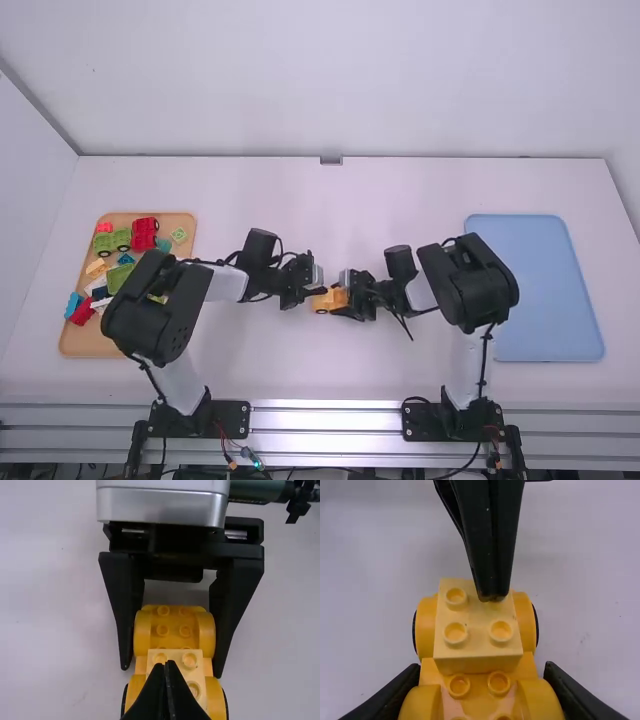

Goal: Assemble lego blocks to make yellow taxi

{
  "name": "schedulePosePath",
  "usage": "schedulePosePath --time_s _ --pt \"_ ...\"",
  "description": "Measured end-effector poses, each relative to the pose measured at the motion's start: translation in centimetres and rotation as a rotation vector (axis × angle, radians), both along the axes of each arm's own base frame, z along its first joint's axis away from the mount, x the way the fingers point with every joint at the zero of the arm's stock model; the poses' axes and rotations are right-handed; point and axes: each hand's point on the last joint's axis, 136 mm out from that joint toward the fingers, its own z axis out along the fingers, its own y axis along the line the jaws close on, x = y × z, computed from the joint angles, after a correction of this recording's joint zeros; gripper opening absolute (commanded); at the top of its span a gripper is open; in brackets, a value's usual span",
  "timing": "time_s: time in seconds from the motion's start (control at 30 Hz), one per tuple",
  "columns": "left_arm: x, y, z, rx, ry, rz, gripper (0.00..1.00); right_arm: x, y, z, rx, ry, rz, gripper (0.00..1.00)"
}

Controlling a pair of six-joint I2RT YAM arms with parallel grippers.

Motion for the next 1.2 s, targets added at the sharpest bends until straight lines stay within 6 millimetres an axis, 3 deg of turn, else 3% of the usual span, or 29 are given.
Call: schedulePosePath --time_s 0.27,0.6,0.97,1.2 --pt "-0.1 0.3 0.0 0.028 0.019 0.013 0.02 0.0 0.0 0.0 0.000 -0.001 0.002 0.51" --pt "-0.4 2.3 -0.7 0.171 0.026 0.094 0.02 -0.2 0.2 0.0 -0.001 -0.001 0.007 0.51" --pt "-0.2 0.6 1.6 0.035 -0.021 0.040 0.02 -0.1 0.2 0.0 0.000 -0.003 0.007 0.51" --pt "-1.2 0.6 1.3 0.027 0.020 0.026 0.02 -0.1 0.2 0.0 0.000 -0.002 0.007 0.50"
